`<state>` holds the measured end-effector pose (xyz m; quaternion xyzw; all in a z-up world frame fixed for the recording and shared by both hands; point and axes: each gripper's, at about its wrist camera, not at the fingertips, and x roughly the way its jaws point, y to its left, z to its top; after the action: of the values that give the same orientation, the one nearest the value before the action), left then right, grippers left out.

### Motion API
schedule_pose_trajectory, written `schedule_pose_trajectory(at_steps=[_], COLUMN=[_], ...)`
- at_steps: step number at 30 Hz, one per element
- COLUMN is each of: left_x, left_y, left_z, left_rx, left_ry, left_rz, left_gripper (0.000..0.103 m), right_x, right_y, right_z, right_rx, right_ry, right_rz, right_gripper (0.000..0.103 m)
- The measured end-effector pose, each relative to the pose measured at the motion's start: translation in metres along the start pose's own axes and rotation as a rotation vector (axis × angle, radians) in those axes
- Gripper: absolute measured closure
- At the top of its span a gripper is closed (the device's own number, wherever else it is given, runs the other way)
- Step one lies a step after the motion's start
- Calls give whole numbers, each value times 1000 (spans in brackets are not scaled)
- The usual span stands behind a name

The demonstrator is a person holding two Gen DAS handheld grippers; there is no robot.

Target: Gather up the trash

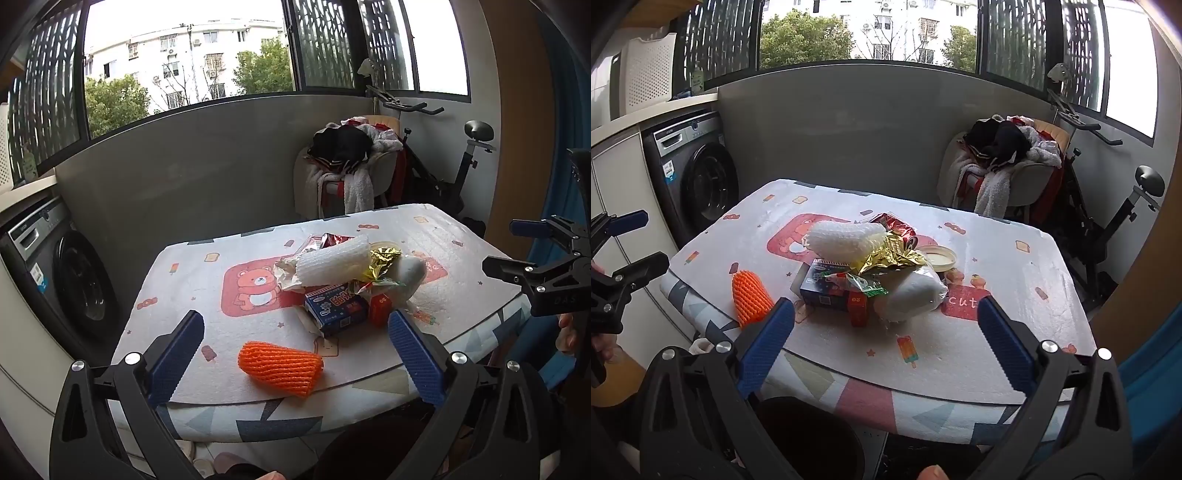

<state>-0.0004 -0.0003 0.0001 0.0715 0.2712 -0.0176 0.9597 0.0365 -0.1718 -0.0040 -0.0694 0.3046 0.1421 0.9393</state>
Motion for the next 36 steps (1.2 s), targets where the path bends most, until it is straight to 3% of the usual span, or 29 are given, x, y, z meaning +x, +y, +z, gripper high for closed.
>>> schedule_pose_trajectory(at_steps=[36], left_x=[0], left_y=[0], left_z=[0], left_rx=[4], left_ry=[0], left_rz=[1], left_gripper=[5], right_x=[1], right_y=[-5], right_z=[-11], right_rx=[-4], right_ry=[10], right_rz=[-11], right_gripper=[6])
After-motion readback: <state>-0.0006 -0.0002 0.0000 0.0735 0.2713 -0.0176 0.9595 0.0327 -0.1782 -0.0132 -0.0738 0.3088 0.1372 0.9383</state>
